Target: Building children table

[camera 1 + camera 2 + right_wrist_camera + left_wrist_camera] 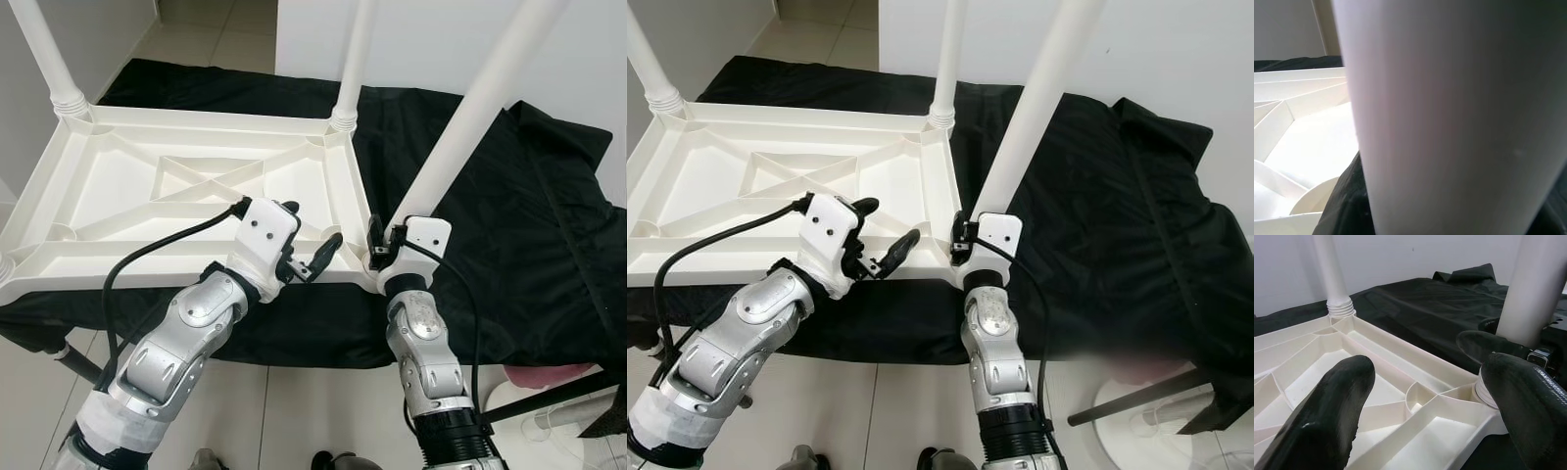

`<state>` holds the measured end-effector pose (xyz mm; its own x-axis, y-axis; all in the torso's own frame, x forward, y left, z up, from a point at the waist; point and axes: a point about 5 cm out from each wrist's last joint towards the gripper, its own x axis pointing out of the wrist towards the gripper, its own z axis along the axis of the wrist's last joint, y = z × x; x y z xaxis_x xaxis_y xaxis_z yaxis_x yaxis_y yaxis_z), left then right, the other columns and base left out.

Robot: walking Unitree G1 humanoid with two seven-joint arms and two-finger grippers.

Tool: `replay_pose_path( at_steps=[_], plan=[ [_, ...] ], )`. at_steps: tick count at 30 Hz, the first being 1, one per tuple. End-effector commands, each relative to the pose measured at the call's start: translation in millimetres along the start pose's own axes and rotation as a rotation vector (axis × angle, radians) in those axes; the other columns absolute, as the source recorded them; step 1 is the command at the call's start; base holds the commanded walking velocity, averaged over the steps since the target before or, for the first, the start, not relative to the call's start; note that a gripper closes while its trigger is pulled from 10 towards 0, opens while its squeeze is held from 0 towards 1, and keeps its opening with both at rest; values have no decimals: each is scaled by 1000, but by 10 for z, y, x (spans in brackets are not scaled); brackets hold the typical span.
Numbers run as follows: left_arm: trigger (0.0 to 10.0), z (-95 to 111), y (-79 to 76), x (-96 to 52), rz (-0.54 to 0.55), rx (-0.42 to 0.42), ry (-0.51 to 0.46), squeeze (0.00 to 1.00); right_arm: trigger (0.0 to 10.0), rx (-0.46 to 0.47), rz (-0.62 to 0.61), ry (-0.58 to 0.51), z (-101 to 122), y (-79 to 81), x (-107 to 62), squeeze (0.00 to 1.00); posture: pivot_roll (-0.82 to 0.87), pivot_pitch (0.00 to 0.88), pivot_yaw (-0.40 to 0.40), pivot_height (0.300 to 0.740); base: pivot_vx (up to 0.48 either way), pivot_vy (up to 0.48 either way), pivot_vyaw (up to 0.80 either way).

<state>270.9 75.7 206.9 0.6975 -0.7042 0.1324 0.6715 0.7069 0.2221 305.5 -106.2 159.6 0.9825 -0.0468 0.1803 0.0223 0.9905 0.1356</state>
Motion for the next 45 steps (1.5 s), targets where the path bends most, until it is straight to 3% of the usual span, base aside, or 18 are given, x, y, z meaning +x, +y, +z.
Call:
replay_pose_path(
  at_steps=[1, 4, 5, 8, 13, 14, 15, 16, 25, 29, 35, 45],
  plan=[
    [10000, 10, -104, -10, -116, 6, -3, 0, 10000, 59, -7, 140, -283, 31, -114, 0, 71, 124, -99, 740, 0, 0, 0],
    [10000, 7, -115, -15, -119, 6, -2, 0, 10000, 64, 37, 91, -219, 4, -97, 0, 74, 122, -100, 740, 0, 0, 0],
    [10000, 7, -116, -15, -119, 5, -2, 0, 10000, 61, 40, 86, -211, 1, -95, 1000, 74, 118, -100, 740, 0, 0, 0],
    [10000, 4, -123, -11, -122, 10, 0, 0, 10000, 16, 103, -5, -99, -78, -64, 1000, 75, 113, -101, 740, 0, 0, 0],
    [10000, 10, -118, -7, -122, 11, -2, 0, 10000, 5, 108, -24, -63, -196, -34, 1000, 75, 111, -101, 740, 0, 0, 0],
    [10000, 11, -118, -4, -123, 13, -2, 0, 10000, -1, 137, -25, -55, -234, -23, 910, 73, 108, -101, 740, 0, 0, 0],
    [10000, 11, -117, -2, -123, 14, -2, 0, 10000, -7, 160, -28, -48, -255, -17, 910, 73, 108, -101, 740, 0, 0, 0],
    [10000, 12, -118, 1, -125, 15, -3, 0, 10000, -13, 204, -26, -36, -288, -4, 0, 71, 107, -99, 740, 0, 0, 0],
    [10000, 20, -160, 17, -148, 20, -1, 0, 10000, -104, 467, 2, -8, -408, 72, 0, 64, 111, -89, 740, 0, 0, 0],
    [10000, -18, -270, 20, -201, 23, 27, 0, 10000, -132, 589, 29, -31, -447, 90, 0, 67, 116, -88, 740, 0, 0, 0],
    [10000, -106, -426, -13, -267, 9, 60, 0, 10000, -180, 682, 45, -22, -478, 176, 0, 64, 115, -86, 740, 0, 0, 0],
    [10000, -132, -506, -31, -318, -8, 75, 0, 9608, -217, 714, 52, 5, -534, 303, 0, 63, 113, -86, 740, 0, 0, 0]
  ],
)
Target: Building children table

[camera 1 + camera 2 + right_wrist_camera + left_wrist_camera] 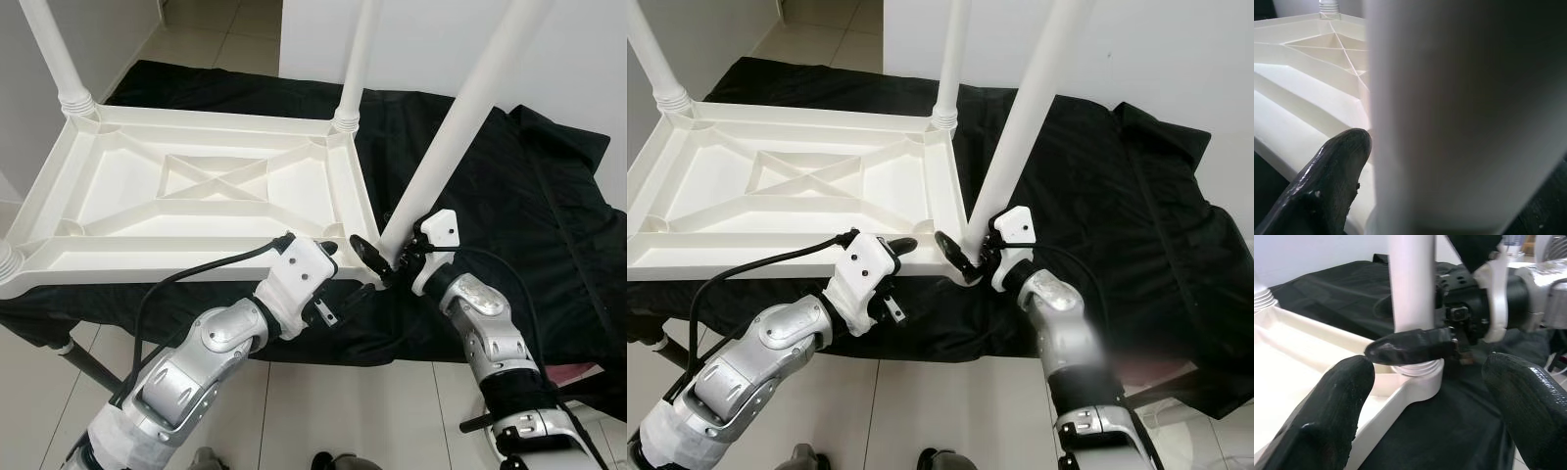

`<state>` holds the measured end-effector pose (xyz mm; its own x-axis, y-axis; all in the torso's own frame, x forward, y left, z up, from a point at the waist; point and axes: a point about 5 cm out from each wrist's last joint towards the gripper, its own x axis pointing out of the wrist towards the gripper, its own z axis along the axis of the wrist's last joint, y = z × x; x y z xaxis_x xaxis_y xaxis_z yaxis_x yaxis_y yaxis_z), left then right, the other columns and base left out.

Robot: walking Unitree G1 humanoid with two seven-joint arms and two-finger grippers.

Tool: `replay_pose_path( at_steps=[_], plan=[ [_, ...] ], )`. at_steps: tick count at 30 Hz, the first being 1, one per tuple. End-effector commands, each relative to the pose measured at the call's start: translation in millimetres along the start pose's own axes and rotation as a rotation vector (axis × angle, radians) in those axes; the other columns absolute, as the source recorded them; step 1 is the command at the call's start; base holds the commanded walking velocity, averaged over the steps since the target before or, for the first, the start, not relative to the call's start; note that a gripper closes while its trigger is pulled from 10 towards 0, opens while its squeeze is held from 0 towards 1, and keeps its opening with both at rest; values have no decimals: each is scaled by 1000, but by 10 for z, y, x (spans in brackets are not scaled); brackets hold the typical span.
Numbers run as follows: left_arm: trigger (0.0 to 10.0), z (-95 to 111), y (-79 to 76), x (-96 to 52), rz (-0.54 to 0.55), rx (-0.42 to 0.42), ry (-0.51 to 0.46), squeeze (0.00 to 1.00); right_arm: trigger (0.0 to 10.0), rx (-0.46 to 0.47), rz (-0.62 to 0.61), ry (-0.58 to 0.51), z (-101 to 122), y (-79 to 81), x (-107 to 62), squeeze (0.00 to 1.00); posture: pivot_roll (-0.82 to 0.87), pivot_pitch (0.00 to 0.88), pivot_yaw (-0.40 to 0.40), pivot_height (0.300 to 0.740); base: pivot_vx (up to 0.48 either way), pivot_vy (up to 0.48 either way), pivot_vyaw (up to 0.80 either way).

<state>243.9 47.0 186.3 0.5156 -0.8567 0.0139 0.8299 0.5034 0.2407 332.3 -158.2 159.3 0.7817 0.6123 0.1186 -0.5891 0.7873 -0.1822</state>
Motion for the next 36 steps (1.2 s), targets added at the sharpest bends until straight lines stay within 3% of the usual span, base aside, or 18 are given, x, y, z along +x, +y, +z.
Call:
replay_pose_path(
  at_steps=[1, 2, 3, 4, 5, 7, 8, 9, 10, 17, 18, 19, 20, 29, 33, 36],
  plan=[
    [10000, -19, -78, 3, -59, -8, 15, 0, 9608, -11, 9, 12, -14, -26, -2, 0, 63, 113, -86, 740, 0, 0, 0],
    [10000, -24, -81, 2, -64, -6, 17, 0, 6314, -15, 12, 16, -14, -50, 1, 0, 63, 113, -85, 740, 0, 0, 0],
    [10000, -24, -81, 2, -64, -6, 17, 0, 6314, -15, 12, 16, -14, -50, 1, 0, 63, 113, -85, 740, 0, 0, 0],
    [10000, -25, -78, 0, -66, -2, 19, 0, 4353, -17, 15, 18, -15, -67, -2, 0, 64, 113, -84, 740, 0, 0, 0],
    [10000, -25, -78, 0, -66, -2, 19, 0, 4353, -17, 15, 18, -15, -67, -2, 0, 64, 113, -84, 740, 0, 0, 0],
    [10000, -25, -78, 0, -67, 3, 20, 0, 2353, -21, 11, 10, -16, -91, -9, 0, 66, 113, -84, 740, 0, 0, 0],
    [10000, -24, -80, 1, -67, 4, 20, 0, 2353, -22, 9, 7, -17, -94, -9, 0, 66, 113, -84, 740, 0, 0, 0],
    [10000, -23, -90, 4, -68, 2, 20, 0, 824, -12, 10, 2, -21, -93, -9, 0, 66, 115, -84, 740, 0, 0, 0],
    [10000, -23, -102, 5, -70, -2, 19, 0, 0, -10, 12, 0, -26, -89, -11, 0, 65, 115, -84, 740, 0, 0, 0],
    [10000, -23, -114, 1, -66, -2, 25, 0, 0, 5, -11, 6, -70, -103, -42, 0, 67, 119, -87, 740, 0, 0, 0],
    [10000, -24, -115, 0, -65, -2, 27, 0, 4627, 7, -25, 13, -85, -106, -53, 0, 67, 119, -87, 740, 0, 0, 0],
    [10000, -24, -115, 0, -65, -2, 27, 0, 4627, 7, -25, 13, -85, -106, -53, 0, 67, 119, -87, 740, 0, 0, 0],
    [10000, -25, -116, -1, -63, -3, 28, 0, 10000, 23, -40, 17, -100, -105, -62, 0, 66, 120, -88, 740, 0, 0, 0],
    [10000, -28, -119, 0, -61, -5, 28, 0, 10000, 63, -93, 32, -140, -94, -68, 0, 63, 119, -90, 740, 0, 0, 0],
    [10000, -33, -121, 4, -66, -8, 29, 0, 10000, 124, -238, 95, -240, -12, -26, 0, 60, 113, -91, 740, 0, 0, 0],
    [10000, -34, -123, 4, -68, -9, 30, 0, 10000, 134, -254, 99, -241, 36, -2, 0, 59, 113, -92, 740, 0, 0, 0]
  ],
)
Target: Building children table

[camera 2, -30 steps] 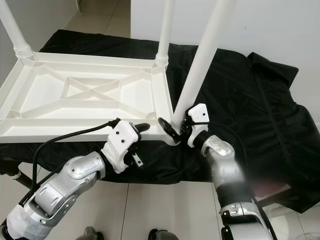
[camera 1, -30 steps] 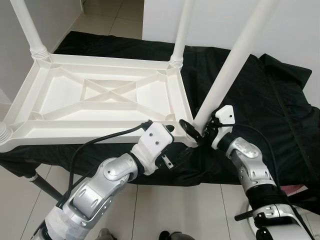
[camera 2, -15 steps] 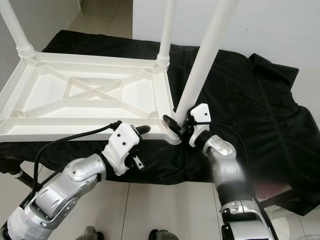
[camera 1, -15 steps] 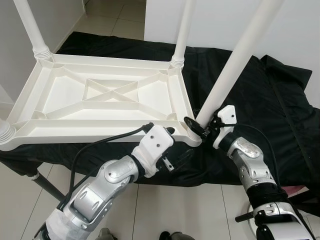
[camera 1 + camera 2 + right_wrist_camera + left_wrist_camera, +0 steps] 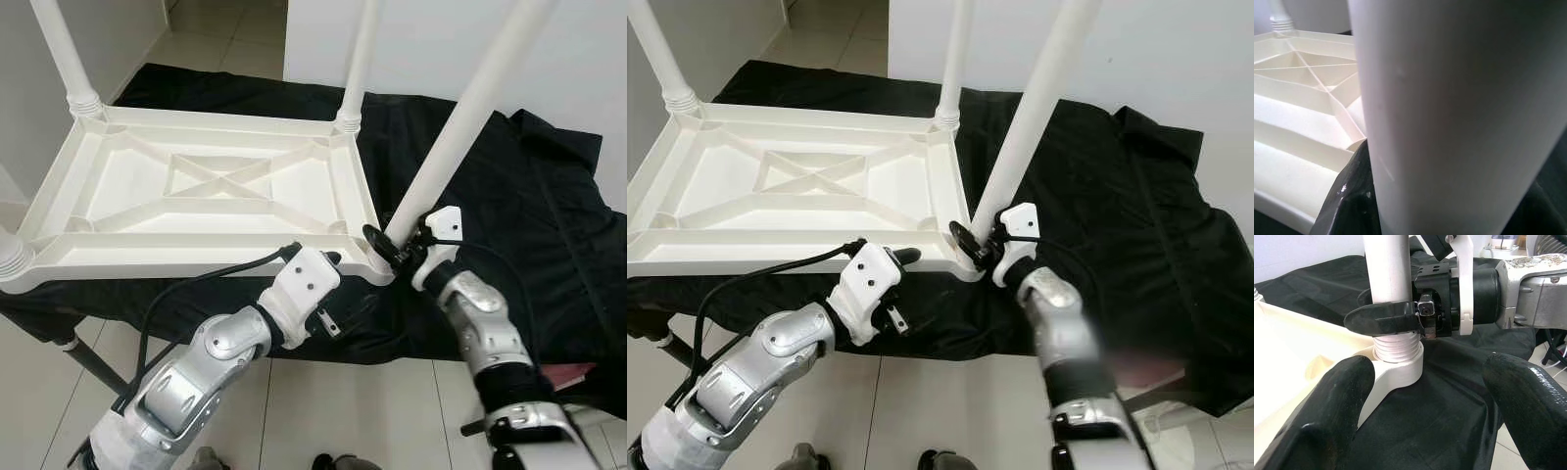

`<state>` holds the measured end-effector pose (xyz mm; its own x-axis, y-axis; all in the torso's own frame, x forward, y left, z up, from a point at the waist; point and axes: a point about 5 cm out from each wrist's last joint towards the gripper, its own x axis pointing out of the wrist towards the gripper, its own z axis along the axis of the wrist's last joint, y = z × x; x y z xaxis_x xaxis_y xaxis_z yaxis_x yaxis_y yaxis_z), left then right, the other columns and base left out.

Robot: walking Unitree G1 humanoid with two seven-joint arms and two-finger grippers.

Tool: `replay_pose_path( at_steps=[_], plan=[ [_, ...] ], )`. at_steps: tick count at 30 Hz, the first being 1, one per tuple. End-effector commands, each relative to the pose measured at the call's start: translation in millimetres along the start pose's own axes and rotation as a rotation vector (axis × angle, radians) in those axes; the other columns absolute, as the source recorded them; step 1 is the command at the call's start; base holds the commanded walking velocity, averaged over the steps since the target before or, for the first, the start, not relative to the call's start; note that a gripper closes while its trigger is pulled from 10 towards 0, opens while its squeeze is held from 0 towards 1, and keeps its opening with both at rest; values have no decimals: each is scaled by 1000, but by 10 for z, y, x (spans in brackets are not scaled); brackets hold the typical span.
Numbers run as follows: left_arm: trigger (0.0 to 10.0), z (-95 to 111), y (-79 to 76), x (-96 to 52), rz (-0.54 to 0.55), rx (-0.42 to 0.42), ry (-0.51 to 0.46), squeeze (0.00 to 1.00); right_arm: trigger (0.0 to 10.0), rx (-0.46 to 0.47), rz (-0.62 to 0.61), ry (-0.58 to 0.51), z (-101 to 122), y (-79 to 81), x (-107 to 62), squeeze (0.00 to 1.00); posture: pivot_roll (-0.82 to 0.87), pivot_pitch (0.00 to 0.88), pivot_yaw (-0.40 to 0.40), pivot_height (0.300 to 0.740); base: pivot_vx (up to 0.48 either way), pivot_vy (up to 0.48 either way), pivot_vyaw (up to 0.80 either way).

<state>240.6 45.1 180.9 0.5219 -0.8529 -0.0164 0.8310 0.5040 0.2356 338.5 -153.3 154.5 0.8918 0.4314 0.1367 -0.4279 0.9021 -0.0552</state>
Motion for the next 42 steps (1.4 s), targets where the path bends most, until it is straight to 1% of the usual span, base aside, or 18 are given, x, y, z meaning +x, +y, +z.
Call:
replay_pose_path(
  at_steps=[1, 5, 8, 10, 11, 13, 17, 19, 21, 22, 24, 27, 28, 30, 31, 36, 41, 42],
  plan=[
    [10000, 7, -74, 5, -69, -4, 0, 0, 10000, 15, -54, 90, -183, 22, -66, 0, 59, 112, -94, 740, 0, 0, 0],
    [10000, 4, -77, 9, -71, -6, 2, 0, 10000, 38, -147, 86, -172, 96, -42, 0, 60, 109, -99, 740, 0, 0, 0],
    [10000, 3, -77, 11, -72, -7, 2, 0, 10000, 45, -166, 86, -171, 108, -41, 0, 60, 109, -99, 740, 0, 0, 0],
    [10000, 0, -77, 12, -70, -8, 3, 0, 10000, 77, -278, 85, -178, 167, -63, 0, 63, 107, -107, 740, 0, 0, 0],
    [10000, 0, -77, 12, -70, -8, 3, 0, 10000, 77, -278, 85, -178, 167, -63, 0, 63, 107, -107, 740, 0, 0, 0],
    [10000, -5, -75, 9, -66, -8, 5, 0, 10000, 110, -392, 84, -182, 283, -109, 0, 65, 106, -111, 740, 0, 0, 0],
    [10000, -10, -75, 5, -64, -8, 7, 0, 10000, 117, -437, 83, -178, 353, -134, 0, 70, 103, -116, 740, 0, 0, 0],
    [10000, -16, -70, -3, -63, 0, 10, 0, 10000, 156, -527, 90, -185, 394, -180, 0, 71, 102, -119, 740, 0, 0, 0],
    [10000, -18, -63, -7, -60, 2, 11, 0, 10000, 176, -564, 89, -184, 440, -196, 0, 71, 100, -121, 740, 0, 0, 0],
    [10000, -18, -63, -7, -60, 2, 11, 0, 10000, 176, -564, 89, -184, 440, -196, 0, 71, 100, -121, 740, 0, 0, 0],
    [10000, -21, -47, -9, -53, 7, 12, 0, 10000, 187, -541, 62, -137, 535, -195, 0, 69, 99, -118, 740, 0, 0, 0],
    [10000, -22, -39, -9, -53, 9, 13, 0, 10000, 183, -533, 39, -93, 518, -205, 0, 63, 98, -115, 740, 0, 0, 0],
    [10000, -24, -38, -8, -57, 11, 16, 0, 10000, 184, -529, 25, -78, 477, -215, 337, 63, 97, -115, 740, 0, 0, 0],
    [10000, -27, -39, -8, -59, 13, 17, 0, 10000, 184, -532, 20, -64, 460, -225, 337, 63, 97, -115, 740, 0, 0, 0],
    [10000, -28, -35, -10, -60, 14, 18, 0, 10000, 184, -522, 6, -40, 435, -230, 1000, 63, 94, -113, 740, 0, 0, 0],
    [10000, -31, -34, -15, -60, 17, 20, 0, 10000, 156, -524, 8, -15, 359, -253, 1000, 65, 89, -115, 740, 0, 0, 0],
    [10000, -32, -33, -12, -60, 16, 20, 0, 10000, 151, -528, 15, -12, 357, -256, 1000, 65, 87, -116, 740, 0, 0, 0],
    [10000, -32, -33, -12, -60, 17, 20, 0, 10000, 151, -528, 16, -11, 358, -257, 380, 65, 87, -116, 740, 0, 0, 0]
  ],
)
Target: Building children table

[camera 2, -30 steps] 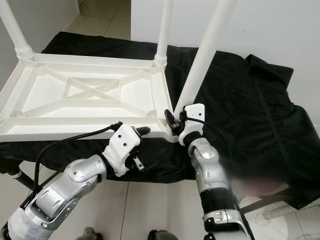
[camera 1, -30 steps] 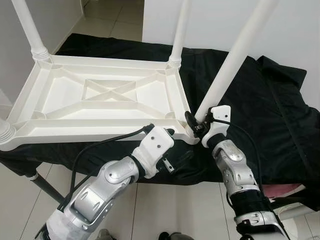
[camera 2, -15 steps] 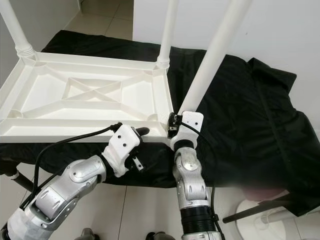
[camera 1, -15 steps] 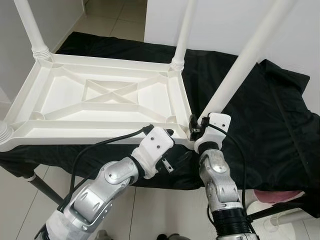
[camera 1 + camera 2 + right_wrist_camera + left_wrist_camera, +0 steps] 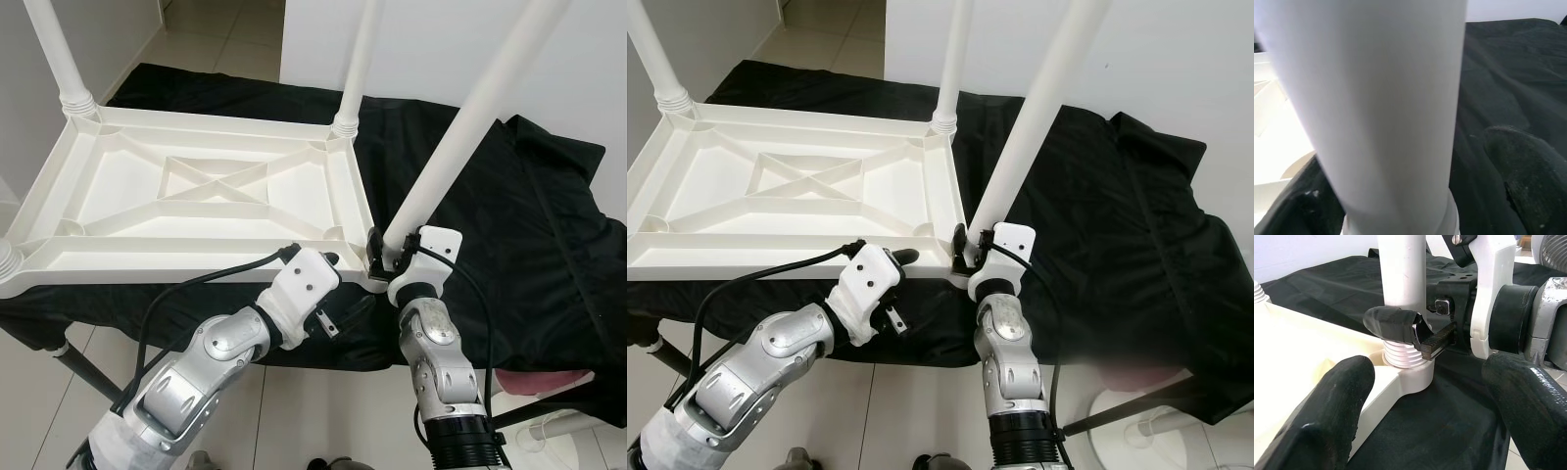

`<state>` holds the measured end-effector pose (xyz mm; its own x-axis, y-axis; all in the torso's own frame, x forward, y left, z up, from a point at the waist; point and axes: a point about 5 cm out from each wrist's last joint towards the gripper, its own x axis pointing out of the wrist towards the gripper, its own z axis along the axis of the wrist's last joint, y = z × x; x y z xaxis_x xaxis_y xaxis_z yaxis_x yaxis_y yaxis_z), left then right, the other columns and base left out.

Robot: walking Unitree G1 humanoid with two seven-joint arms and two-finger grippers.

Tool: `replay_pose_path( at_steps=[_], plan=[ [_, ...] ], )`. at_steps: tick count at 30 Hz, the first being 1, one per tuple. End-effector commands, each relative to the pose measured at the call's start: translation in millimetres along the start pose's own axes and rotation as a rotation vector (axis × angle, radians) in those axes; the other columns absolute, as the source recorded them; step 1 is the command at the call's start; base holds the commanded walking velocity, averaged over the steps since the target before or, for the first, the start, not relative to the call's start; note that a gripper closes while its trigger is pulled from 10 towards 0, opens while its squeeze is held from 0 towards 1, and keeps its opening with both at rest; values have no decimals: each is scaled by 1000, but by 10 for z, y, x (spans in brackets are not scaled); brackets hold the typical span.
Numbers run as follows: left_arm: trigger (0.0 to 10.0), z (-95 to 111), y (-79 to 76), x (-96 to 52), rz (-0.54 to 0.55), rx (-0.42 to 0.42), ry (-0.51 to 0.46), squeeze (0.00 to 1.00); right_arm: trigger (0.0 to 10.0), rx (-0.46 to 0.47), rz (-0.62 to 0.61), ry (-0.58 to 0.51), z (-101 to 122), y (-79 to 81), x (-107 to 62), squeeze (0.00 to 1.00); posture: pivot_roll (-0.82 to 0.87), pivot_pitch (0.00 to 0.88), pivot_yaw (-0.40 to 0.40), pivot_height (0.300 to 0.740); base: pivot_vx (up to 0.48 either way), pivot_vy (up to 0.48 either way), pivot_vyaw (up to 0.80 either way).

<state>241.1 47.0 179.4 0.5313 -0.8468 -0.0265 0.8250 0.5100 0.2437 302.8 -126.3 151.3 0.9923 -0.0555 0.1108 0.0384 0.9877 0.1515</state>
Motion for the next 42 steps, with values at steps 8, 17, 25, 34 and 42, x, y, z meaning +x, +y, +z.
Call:
replay_pose_path(
  at_steps=[8, 17, 25, 34, 42],
  plan=[
    [10000, -20, -35, 8, -65, 5, 5, 0, 10000, -153, 256, -3, 40, -263, 187, 0, 64, 80, -113, 740, 0, 0, 0],
    [10000, -19, -15, 11, -64, 15, 7, 0, 10000, -242, 467, 2, 41, -156, 261, 0, 67, 86, -110, 740, 0, 0, 0],
    [10000, -10, 2, 18, -57, 27, 6, 0, 4196, -269, 586, 33, -16, -151, 328, 0, 72, 96, -105, 740, 0, 0, 0],
    [10000, -12, 12, -1, -47, 29, 11, 0, 0, -241, 539, 64, -90, -274, 336, 0, 71, 104, -105, 740, 0, 0, 0],
    [10000, -24, 10, 7, -53, 30, 14, 0, 10000, -207, 509, 66, -117, -252, 288, 0, 61, 108, -100, 740, 0, 0, 0]
  ],
)
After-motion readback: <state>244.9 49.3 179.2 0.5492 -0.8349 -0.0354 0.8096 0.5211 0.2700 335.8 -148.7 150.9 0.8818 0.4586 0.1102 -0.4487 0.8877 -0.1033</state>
